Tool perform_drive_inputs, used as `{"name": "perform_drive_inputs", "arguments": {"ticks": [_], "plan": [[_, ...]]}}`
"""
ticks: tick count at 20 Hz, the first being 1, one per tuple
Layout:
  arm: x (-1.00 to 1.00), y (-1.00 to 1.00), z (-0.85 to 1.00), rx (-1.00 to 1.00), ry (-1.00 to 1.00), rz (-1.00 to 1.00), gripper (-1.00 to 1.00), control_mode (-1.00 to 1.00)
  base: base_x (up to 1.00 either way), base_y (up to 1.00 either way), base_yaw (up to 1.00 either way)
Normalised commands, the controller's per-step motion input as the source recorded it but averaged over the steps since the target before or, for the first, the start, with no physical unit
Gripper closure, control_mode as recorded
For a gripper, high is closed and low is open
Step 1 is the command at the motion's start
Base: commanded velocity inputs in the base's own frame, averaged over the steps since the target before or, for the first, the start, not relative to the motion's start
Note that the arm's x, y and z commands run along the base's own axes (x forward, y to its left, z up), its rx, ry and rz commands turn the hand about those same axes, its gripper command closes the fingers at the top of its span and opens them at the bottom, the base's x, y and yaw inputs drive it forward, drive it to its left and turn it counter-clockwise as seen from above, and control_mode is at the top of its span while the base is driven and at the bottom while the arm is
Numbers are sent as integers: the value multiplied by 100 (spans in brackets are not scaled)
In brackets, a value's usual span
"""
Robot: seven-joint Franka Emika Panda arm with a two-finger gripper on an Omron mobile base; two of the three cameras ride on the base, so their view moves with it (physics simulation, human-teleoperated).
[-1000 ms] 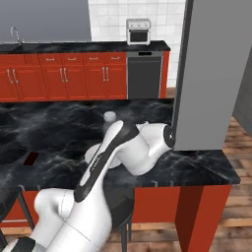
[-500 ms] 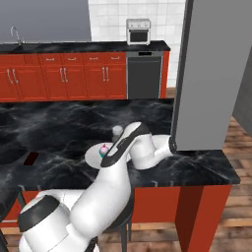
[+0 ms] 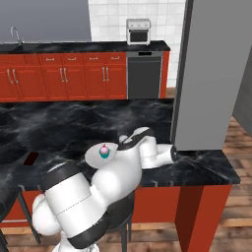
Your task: Take the cinnamon bottle from the cabinet and place it on the dining table, next to the plate with the cupcake. Then take the chocolate from the dining counter and place it on the cupcake plate.
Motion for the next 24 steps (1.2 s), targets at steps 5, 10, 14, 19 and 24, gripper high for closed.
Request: {"name": "perform_drive_inputs", "arguments": {"ticks": [5, 10, 14, 19, 24], "plan": [[42, -3, -44, 0, 0, 0, 100, -100, 0, 0, 0], [28, -12, -45, 0, 0, 0, 100, -100, 0, 0, 0], [34, -8, -34, 0, 0, 0, 100, -100, 0, 0, 0], [9, -16, -7, 0, 0, 0, -100, -100, 0, 0, 0], [-27, -3, 28, 0, 0, 0, -100, -100, 0, 0, 0]]}}
